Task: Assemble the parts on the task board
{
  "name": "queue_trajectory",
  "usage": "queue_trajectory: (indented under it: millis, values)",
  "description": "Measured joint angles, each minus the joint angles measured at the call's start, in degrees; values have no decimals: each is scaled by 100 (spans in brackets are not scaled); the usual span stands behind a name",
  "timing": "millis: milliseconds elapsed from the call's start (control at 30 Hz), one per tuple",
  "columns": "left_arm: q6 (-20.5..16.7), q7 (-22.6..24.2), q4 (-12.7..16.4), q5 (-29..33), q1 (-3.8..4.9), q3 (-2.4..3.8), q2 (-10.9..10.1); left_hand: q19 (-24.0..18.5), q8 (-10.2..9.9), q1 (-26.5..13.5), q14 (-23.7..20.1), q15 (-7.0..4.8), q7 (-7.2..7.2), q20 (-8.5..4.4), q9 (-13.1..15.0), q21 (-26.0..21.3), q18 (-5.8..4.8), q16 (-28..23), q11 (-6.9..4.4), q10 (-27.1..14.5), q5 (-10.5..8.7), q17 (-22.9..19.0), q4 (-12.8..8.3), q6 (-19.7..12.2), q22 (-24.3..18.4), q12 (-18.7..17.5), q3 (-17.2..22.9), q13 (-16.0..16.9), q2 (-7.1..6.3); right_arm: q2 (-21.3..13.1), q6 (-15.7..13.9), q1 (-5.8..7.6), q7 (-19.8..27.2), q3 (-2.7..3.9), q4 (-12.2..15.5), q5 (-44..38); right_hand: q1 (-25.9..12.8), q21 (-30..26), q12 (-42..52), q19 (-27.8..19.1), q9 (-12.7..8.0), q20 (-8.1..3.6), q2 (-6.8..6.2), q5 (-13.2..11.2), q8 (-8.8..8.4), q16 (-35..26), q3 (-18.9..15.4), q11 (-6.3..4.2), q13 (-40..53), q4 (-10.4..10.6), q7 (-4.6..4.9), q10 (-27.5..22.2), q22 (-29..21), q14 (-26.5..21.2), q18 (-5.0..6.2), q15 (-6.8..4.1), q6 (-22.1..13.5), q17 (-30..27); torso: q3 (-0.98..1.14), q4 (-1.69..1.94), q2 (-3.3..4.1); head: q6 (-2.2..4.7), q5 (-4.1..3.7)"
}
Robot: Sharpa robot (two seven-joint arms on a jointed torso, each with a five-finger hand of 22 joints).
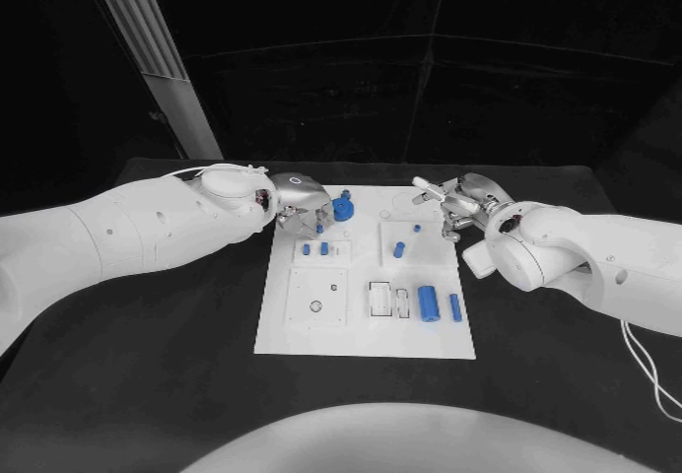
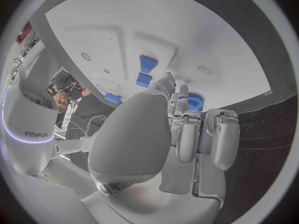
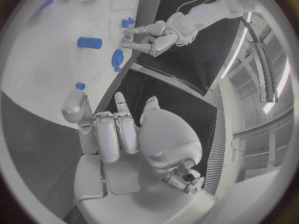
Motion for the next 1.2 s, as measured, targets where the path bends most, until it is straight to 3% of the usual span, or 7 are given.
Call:
queue_trajectory:
  millis: [333, 667, 900, 1000, 1100, 1167, 1200]
  values:
    - [-236, 17, 2, -1, 0, 0, -36, 3, 0, -146, 0, 0, 14, 38, 1, 0, 0, 0, 22, -63, 0, 0, 17, -299, 0, 0, -144, 0, -143, -3, 9, 0, -3, 0, -2, 0, 0, 0, 0, 0, 0, 0, 0, 0, 0, 0, 0, 0, 0, 0, 0, 0, 0, 0, 0, 0, 0, 0, 2, 0, -1, 9, -4]
    - [-463, 235, 102, 99, 36, 0, -306, 4, 89, -821, -10, 31, 41, 79, 31, 0, 0, 0, 69, -254, 0, 0, 31, -369, 0, 0, -634, 15, -342, -15, -4, 0, 13, 0, -6, 0, 0, 0, 0, 0, 0, 0, 0, 0, 0, 0, 0, 0, 0, 0, 0, 0, 0, 0, 0, 0, 0, 0, 1, 4, -3, 22, -12]
    - [-693, 683, 369, 391, 185, 0, -660, 4, 201, -1371, -1, 41, 62, 79, 41, -264, 0, -185, 71, -400, 22, 0, 58, -390, 0, 68, -1804, 22, -555, -45, -120, -2, 139, 0, 1, 0, 116, 0, 0, 14, 3, -14, -8, 19, 40, 23, -16, -12, -1, -16, -31, -12, 0, -18, 0, -24, 32, 0, -1, 8, -3, 37, -46]
    - [-888, 946, 475, 629, 258, 0, -817, 4, 273, -1542, -1, 41, 60, 79, 50, -382, 0, -288, 71, -399, 22, 0, 67, -388, 0, 139, -2138, 32, -563, -94, -204, -2, 222, 0, 31, -34, 262, 29, 0, 66, 7, -17, -45, 22, 72, 23, -30, -43, 0, -30, -32, 0, 0, 1, -1, -44, 32, 0, -1, 8, -5, 42, -35]
    - [-1123, 1196, 540, 1034, 308, 0, -910, -476, 362, -1695, -166, 48, 21, 111, 58, -1123, 288, -917, 71, -399, 44, -157, 64, -302, 0, 239, -2213, 35, -514, -175, -278, -1, 291, 0, 66, -157, 488, 66, -132, 115, 7, -31, -140, 22, 95, 23, -32, -55, 11, -32, -31, -11, 0, 1, 0, -43, 32, 0, -1, 8, -10, 58, -41]
    - [-1304, 1396, 598, 1533, 328, 0, -956, -1136, 424, -1761, -625, 41, 19, 111, 65, -1900, 468, -1537, 71, -399, 89, -814, 63, -236, 0, 305, -2213, 35, -491, -246, -326, 4, 337, 3, 87, -348, 664, 169, -400, 206, 7, -26, -232, 22, 108, 64, -48, -42, 24, -48, -31, -370, 0, 1, 0, -43, 32, 0, -1, 8, -11, 74, -64]
    - [-1374, 1481, 626, 1798, 332, 0, -970, -1787, 455, -1807, -1115, 48, 10, 118, 71, -2667, 643, -2120, 71, -399, 154, -1497, 57, -189, 0, 347, -2169, 35, -446, -276, -341, 9, 356, 3, 95, -460, 822, 367, -848, 376, 7, -34, -250, 22, 112, 116, -48, -90, -97, -48, -31, -940, 0, 2, -5, -44, 32, 0, -3, 8, -12, 81, -70]
